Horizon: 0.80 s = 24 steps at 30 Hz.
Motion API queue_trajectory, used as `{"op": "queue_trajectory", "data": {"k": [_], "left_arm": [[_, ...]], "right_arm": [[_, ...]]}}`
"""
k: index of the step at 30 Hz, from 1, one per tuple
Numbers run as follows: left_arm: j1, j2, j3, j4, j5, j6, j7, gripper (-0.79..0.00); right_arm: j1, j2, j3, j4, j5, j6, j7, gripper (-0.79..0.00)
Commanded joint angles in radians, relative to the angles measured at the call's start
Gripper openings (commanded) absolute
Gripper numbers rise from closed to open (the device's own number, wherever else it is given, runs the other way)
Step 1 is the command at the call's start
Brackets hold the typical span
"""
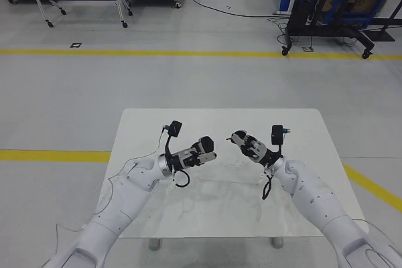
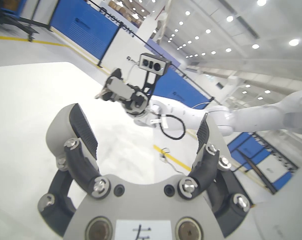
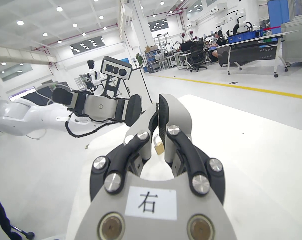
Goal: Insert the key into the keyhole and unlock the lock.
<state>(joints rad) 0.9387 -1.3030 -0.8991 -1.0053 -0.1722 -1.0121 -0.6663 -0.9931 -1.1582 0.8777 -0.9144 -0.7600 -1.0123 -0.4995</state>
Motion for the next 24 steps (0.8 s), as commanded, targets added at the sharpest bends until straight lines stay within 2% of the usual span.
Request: {"op": "queue_trajectory", "data": {"k": [1, 4, 9, 13, 16, 22, 24], "left_arm": [[-0.025, 0.004, 0.001, 0.048, -0.179, 0.0, -0.142, 0.0], [-0.054, 0.006, 0.034, 0.076, -0.194, 0.0, -0.142, -0.129], [-0.077, 0.008, 0.062, 0.099, -0.191, 0.0, -0.142, -0.268], [-0.087, 0.008, 0.068, 0.115, -0.159, 0.0, -0.141, -0.271], [-0.09, 0.005, 0.055, 0.126, -0.122, 0.0, -0.14, -0.329], [-0.08, -0.004, 0.03, 0.128, -0.041, 0.0, -0.091, -0.354], [-0.075, -0.006, 0.025, 0.125, -0.025, 0.0, -0.08, -0.394]], "right_arm": [[0.012, -0.005, -0.025, 0.001, 0.075, 0.0, 0.045, -0.785], [0.029, -0.008, -0.052, 0.013, 0.144, 0.0, 0.089, -0.785], [0.046, -0.008, -0.079, 0.025, 0.219, 0.0, 0.129, -0.785], [0.045, -0.004, -0.109, -0.005, 0.303, 0.0, 0.168, -0.785], [0.048, 0.004, -0.126, -0.02, 0.359, 0.0, 0.204, -0.785], [0.051, 0.016, -0.161, -0.055, 0.471, 0.0, 0.285, -0.785], [0.053, 0.02, -0.173, -0.067, 0.51, 0.0, 0.321, -0.785]]}}
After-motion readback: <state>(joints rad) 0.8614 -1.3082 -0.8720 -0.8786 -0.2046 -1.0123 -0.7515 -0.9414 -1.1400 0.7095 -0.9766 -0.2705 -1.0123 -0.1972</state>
